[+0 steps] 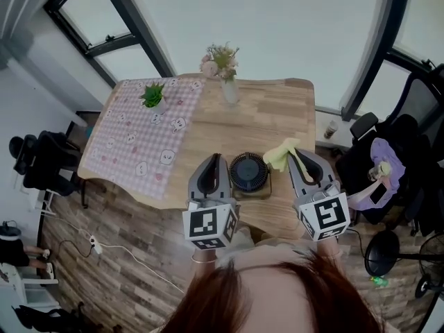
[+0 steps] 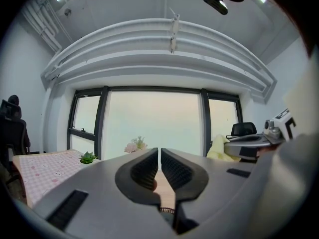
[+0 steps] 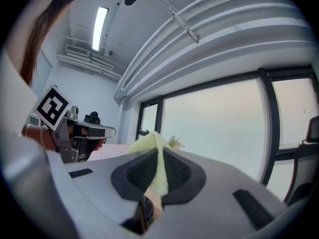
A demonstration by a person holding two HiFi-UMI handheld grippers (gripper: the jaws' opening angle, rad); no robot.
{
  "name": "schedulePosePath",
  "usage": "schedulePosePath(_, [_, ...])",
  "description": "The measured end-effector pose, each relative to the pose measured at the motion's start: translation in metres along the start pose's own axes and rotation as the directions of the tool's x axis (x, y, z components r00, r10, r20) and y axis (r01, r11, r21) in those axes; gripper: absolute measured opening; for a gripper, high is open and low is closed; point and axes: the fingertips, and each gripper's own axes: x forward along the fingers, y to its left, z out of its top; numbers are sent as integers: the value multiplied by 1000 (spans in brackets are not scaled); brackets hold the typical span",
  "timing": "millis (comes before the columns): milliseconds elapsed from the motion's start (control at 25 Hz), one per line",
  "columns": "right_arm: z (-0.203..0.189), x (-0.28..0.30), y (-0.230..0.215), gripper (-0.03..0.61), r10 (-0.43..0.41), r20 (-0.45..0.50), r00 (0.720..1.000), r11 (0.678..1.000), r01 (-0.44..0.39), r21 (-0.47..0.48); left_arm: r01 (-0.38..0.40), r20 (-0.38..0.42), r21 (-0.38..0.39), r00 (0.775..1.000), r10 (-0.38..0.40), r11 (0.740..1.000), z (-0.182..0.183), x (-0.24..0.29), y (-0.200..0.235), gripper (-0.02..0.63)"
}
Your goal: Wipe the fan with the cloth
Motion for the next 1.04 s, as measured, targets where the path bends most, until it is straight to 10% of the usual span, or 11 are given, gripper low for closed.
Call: schedulePosePath(1040, [4,1,29,26,-2,44,999,999,0,48,52,-3,7,999,-52,999,3,-22,11,21])
